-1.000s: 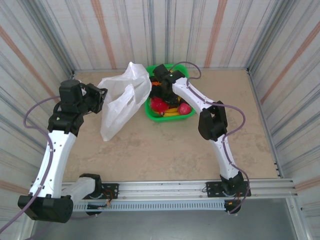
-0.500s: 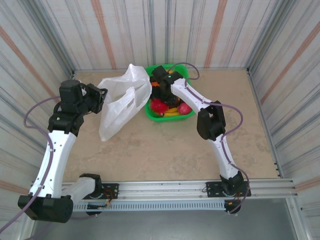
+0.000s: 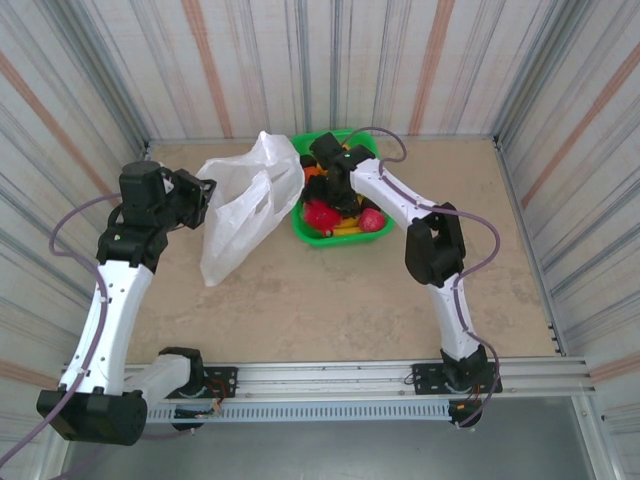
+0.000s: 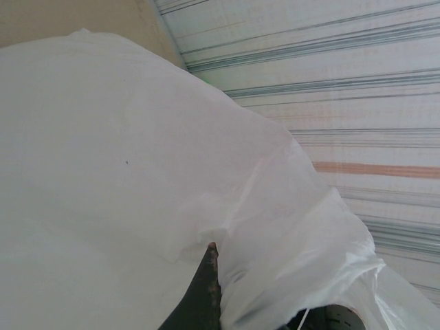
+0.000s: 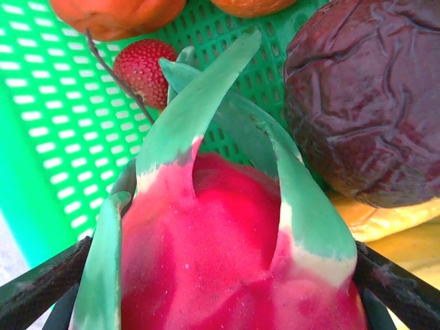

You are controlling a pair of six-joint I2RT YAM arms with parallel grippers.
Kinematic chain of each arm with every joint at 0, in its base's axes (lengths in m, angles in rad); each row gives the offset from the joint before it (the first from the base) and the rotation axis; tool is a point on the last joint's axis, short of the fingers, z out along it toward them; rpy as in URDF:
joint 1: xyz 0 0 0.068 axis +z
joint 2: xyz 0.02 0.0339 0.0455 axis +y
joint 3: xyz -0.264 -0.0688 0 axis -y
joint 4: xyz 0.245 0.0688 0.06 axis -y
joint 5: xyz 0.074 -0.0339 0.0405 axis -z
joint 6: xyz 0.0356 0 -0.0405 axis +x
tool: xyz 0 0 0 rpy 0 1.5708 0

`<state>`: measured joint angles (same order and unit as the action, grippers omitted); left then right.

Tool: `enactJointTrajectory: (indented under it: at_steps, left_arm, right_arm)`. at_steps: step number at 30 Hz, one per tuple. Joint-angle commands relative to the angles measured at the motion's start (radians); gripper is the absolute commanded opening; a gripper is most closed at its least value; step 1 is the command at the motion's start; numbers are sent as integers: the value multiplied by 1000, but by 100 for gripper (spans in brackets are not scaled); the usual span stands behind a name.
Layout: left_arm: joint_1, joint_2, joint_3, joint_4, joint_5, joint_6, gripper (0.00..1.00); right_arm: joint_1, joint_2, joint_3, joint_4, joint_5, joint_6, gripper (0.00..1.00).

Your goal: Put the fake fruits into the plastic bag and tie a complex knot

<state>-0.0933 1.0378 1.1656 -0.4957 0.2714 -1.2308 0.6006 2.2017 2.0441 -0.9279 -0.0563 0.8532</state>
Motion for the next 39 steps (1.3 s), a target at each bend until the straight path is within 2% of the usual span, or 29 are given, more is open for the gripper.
enactJointTrajectory:
  at_steps: [1,7,15,27,39]
  left_arm:
    - [8,-5,-15,13,27,25,0]
    - [10,-2,-17,11,48,35,0]
    - [9,34,-16,29,139,57,0]
    - [-29,137,9,92,156,85,0]
    - [-84,245,75,110,119,112,0]
  right_arm:
    - [-22,-133,-57,86,-60,-23,65]
    - [-73,-234,-158,198,-132,-13,65]
    - [-166,-430,-436,473,-255,9,64]
    - [-285,-722,-688,472,-343,0,64]
    - [-291,-1037,-876,410,-487,61,63]
